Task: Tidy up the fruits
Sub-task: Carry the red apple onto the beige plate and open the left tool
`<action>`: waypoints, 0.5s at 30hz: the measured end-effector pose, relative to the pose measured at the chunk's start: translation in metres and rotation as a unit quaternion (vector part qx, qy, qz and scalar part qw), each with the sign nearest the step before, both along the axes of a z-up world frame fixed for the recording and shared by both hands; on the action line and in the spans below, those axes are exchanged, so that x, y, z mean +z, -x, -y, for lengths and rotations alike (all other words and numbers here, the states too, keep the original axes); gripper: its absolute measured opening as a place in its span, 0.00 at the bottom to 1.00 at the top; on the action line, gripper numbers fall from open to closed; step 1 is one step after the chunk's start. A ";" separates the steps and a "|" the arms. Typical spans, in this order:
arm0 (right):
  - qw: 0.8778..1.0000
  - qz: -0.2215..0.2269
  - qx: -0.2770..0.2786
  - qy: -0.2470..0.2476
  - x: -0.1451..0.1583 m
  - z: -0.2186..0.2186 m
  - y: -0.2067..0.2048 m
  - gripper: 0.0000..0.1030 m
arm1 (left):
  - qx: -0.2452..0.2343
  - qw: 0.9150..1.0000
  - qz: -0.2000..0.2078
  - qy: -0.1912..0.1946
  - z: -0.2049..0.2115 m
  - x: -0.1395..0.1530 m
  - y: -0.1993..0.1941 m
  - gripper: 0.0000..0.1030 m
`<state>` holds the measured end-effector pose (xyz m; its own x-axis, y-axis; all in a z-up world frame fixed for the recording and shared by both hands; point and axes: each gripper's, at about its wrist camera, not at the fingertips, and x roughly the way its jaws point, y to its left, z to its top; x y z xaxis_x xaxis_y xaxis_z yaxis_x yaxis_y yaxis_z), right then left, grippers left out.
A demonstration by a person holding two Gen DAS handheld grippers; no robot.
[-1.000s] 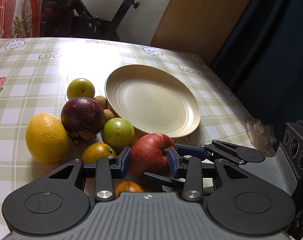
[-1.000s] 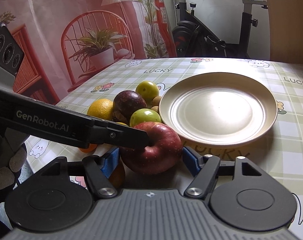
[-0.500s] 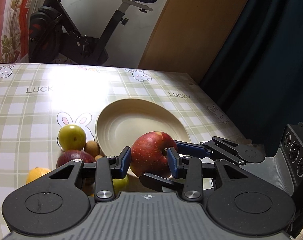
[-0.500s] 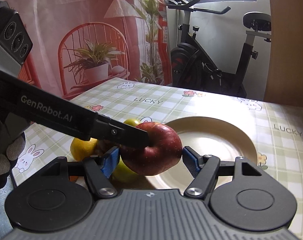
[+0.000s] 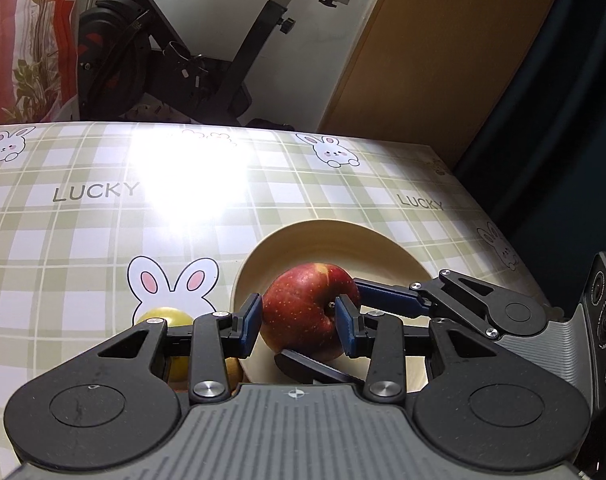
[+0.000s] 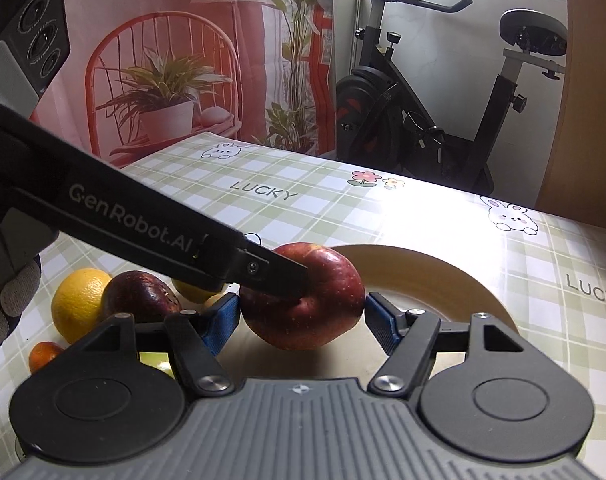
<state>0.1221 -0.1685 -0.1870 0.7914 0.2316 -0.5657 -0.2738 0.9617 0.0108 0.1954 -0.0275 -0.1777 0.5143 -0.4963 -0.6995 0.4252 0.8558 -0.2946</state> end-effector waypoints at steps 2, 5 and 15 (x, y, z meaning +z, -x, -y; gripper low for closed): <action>1.000 -0.002 -0.001 0.001 -0.002 0.001 -0.006 0.69 | 0.003 1.000 0.001 -0.005 0.003 -0.002 -0.002 0.41; 1.000 -0.001 -0.002 0.001 -0.004 0.001 -0.013 0.69 | 0.011 1.000 0.003 -0.008 0.003 -0.003 -0.007 0.41; 1.000 0.001 -0.010 0.011 -0.003 -0.005 -0.028 0.69 | 0.044 0.999 0.019 -0.010 0.004 -0.003 -0.020 0.41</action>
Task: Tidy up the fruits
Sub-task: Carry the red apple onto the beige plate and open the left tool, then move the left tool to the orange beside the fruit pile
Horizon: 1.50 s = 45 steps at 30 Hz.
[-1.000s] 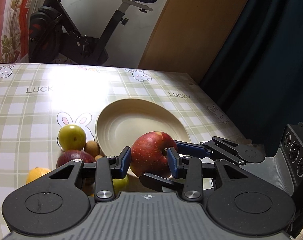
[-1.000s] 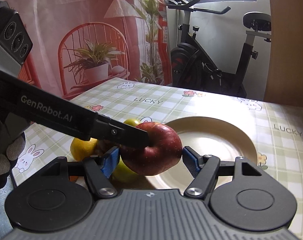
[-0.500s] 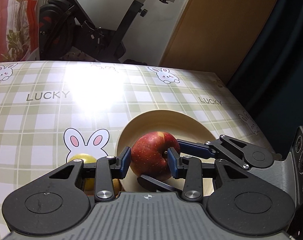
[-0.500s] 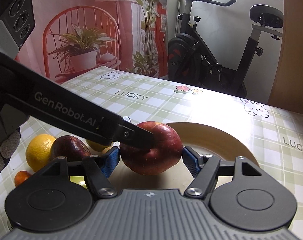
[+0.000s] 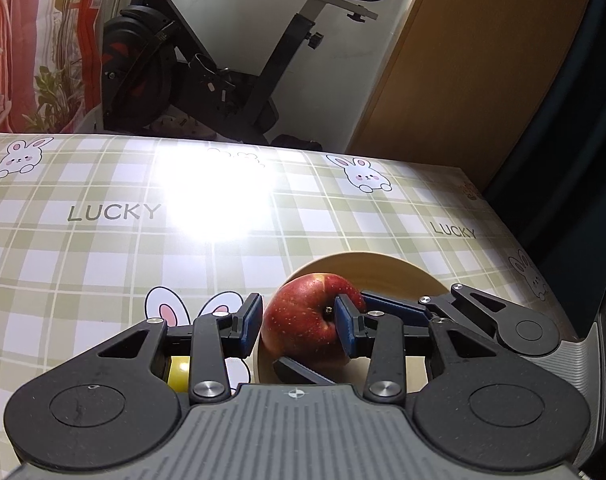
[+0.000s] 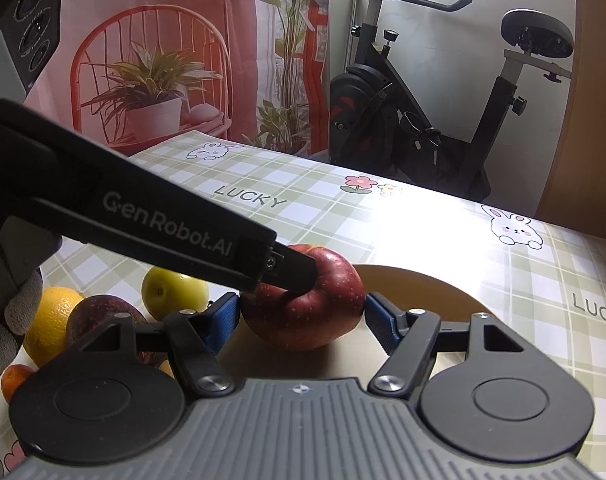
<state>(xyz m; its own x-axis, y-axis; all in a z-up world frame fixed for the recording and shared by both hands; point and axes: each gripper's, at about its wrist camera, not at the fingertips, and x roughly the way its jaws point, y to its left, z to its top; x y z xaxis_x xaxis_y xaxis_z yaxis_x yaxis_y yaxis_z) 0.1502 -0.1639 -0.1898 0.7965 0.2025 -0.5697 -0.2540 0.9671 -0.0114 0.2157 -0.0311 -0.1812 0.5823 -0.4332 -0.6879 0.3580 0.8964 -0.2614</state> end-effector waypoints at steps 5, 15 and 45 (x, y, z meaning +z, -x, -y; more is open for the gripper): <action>1.000 -0.003 -0.006 0.014 0.002 -0.003 0.000 0.69 | 0.003 1.000 0.003 -0.005 0.001 0.002 0.000 0.42; 1.000 0.011 -0.021 0.015 0.027 -0.005 0.025 0.75 | 0.028 0.999 0.044 -0.013 -0.021 0.038 0.027 0.61; 0.998 0.029 0.012 -0.046 0.041 -0.060 0.153 0.63 | 0.125 0.988 0.083 -0.035 -0.108 0.062 0.175 0.73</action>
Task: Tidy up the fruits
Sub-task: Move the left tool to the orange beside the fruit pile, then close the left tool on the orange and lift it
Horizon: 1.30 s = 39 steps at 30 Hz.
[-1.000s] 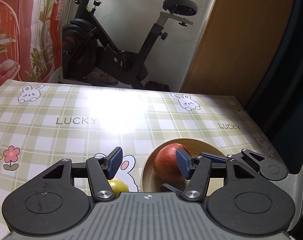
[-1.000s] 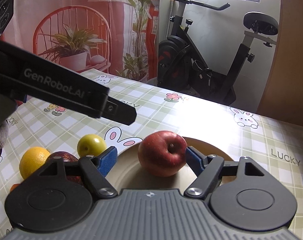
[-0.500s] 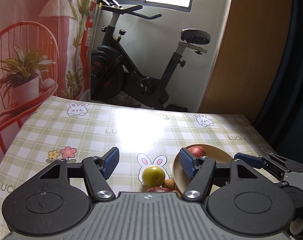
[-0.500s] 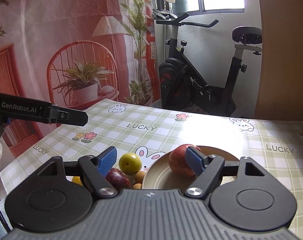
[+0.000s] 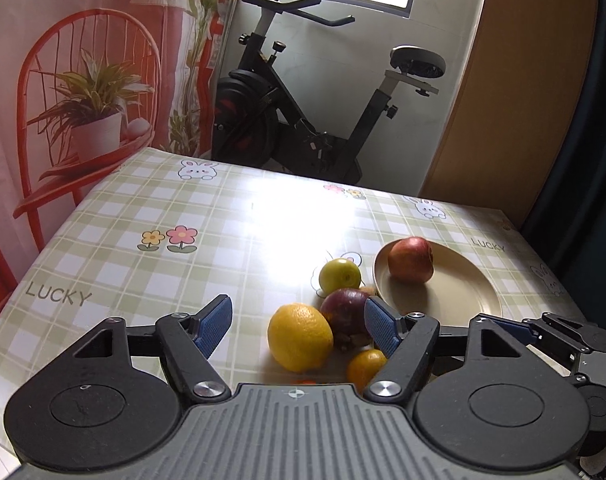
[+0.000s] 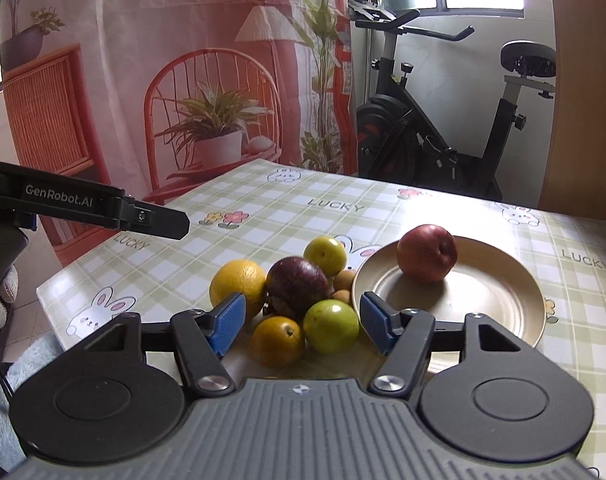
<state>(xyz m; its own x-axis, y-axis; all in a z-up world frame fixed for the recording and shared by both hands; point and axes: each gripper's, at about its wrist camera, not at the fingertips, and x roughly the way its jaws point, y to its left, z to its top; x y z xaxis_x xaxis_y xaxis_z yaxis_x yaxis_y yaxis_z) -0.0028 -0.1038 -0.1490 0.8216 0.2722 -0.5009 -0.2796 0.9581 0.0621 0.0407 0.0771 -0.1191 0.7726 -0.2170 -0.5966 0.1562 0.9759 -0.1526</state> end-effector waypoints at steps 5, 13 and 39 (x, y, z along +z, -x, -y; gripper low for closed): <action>0.999 -0.031 0.007 0.003 -0.014 0.002 0.002 0.56 | -0.021 1.000 -0.016 0.009 0.002 -0.009 0.000 0.73; 0.996 -0.075 0.039 0.004 -0.032 -0.003 0.004 0.55 | -0.035 0.999 -0.032 0.012 0.007 -0.022 0.005 0.71; 0.990 -0.130 0.062 -0.003 -0.051 -0.010 -0.002 0.44 | -0.123 0.977 -0.160 0.071 0.036 -0.078 -0.006 0.53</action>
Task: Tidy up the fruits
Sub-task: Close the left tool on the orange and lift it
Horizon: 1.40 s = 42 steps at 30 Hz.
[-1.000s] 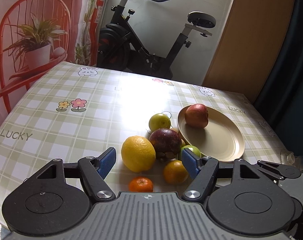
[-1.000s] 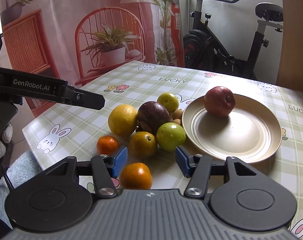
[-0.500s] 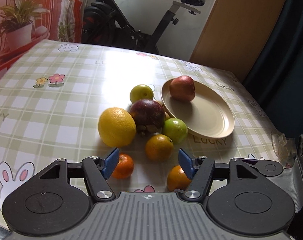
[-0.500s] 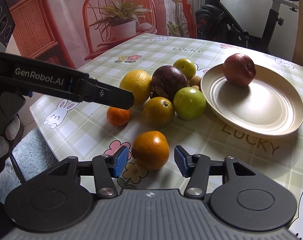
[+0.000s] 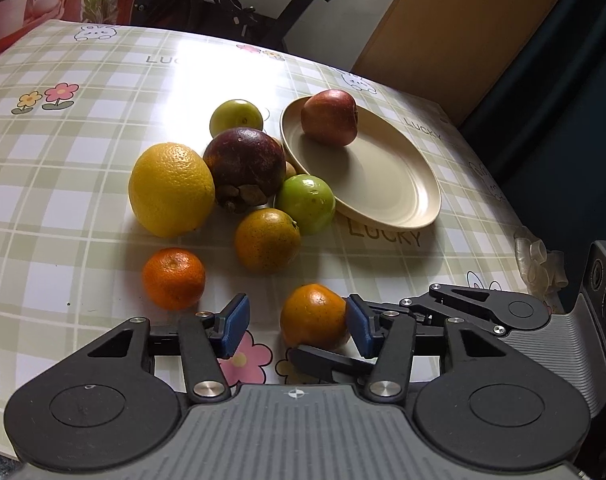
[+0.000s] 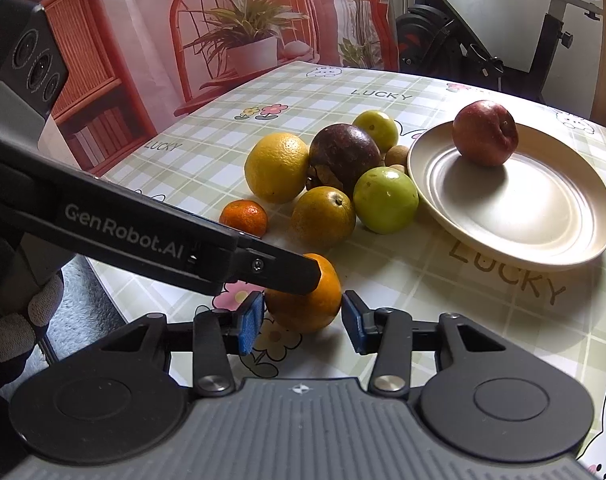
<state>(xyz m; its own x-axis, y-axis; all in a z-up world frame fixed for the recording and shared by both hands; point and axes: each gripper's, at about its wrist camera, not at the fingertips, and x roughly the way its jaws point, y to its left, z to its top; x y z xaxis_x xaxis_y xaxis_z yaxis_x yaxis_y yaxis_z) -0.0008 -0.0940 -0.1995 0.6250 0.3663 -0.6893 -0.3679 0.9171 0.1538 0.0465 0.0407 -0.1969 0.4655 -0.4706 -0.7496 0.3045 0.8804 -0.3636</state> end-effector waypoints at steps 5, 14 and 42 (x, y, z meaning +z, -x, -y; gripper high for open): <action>1.000 0.001 0.004 -0.001 0.000 -0.001 0.000 0.44 | -0.009 1.000 -0.010 0.001 0.005 -0.007 -0.001 0.53; 1.000 -0.007 0.000 -0.006 -0.001 0.000 -0.002 0.45 | -0.028 0.999 -0.012 0.009 0.009 -0.013 -0.002 0.43; 0.989 0.144 -0.041 0.007 0.101 0.046 -0.029 0.44 | -0.076 0.983 0.167 -0.007 0.057 0.103 -0.036 0.43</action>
<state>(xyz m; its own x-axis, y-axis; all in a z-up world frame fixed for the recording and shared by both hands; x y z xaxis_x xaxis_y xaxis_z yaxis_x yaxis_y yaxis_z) 0.0282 -0.1395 -0.0982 0.8232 0.2985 -0.4829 -0.3195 0.9467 0.0406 0.0822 -0.0166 -0.0939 0.6116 -0.5440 -0.5745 0.5328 0.8200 -0.2092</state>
